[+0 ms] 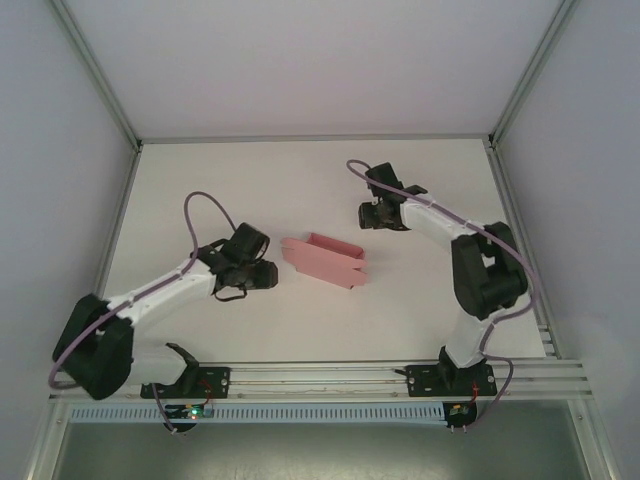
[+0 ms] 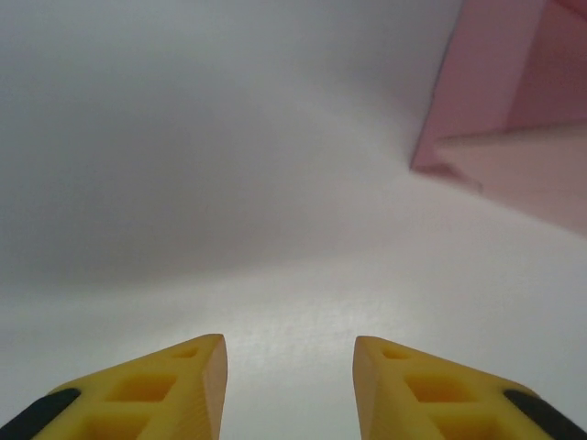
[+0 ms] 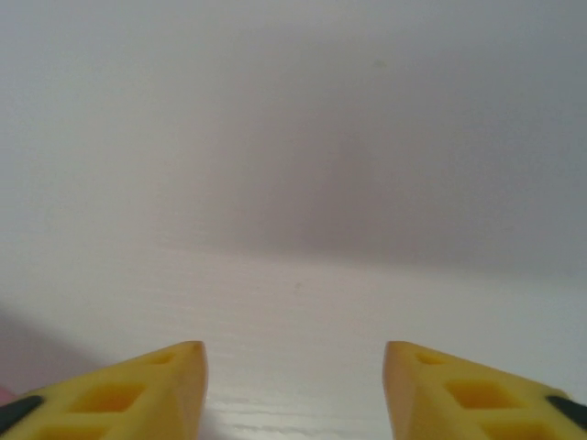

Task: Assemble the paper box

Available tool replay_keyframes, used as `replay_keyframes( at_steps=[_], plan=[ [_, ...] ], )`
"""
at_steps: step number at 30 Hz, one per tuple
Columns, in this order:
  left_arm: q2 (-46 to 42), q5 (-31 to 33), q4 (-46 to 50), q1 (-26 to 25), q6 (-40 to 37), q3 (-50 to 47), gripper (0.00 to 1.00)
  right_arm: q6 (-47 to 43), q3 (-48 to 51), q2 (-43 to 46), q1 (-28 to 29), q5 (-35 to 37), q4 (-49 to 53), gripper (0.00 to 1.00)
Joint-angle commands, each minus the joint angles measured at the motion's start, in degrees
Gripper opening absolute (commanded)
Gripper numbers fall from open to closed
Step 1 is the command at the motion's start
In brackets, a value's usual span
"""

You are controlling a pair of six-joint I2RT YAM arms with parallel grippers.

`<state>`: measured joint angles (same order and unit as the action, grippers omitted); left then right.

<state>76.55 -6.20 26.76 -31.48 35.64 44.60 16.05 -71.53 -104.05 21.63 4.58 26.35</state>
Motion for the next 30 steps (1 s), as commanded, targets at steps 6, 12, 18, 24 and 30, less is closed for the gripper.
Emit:
replay_keyframes(
  at_steps=[6, 12, 18, 24, 30],
  plan=[
    [13.4, -4.0, -16.0, 2.5, 1.3, 8.4, 0.39, -0.3, 4.8, 0.4, 3.2, -7.8, 2.5, 0.33],
    [22.6, -3.0, -15.1, 5.0, -1.5, 17.0, 0.37, 3.8, 12.8, 6.7, 8.1, -9.5, 0.9, 0.26],
    [31.8, -8.7, -14.9, 7.2, -5.1, 27.1, 0.37, 12.6, 23.2, 14.7, 14.5, -13.1, -7.1, 0.3],
    [36.3, -15.9, -16.6, 7.8, -9.4, 33.6, 0.4, 17.5, 29.1, 24.4, 17.8, -5.9, -7.6, 0.41],
    [32.8, -10.5, -10.0, 10.7, -12.2, 37.1, 0.65, -0.8, 30.5, 34.8, 11.5, -0.2, -6.9, 0.6]
  ],
)
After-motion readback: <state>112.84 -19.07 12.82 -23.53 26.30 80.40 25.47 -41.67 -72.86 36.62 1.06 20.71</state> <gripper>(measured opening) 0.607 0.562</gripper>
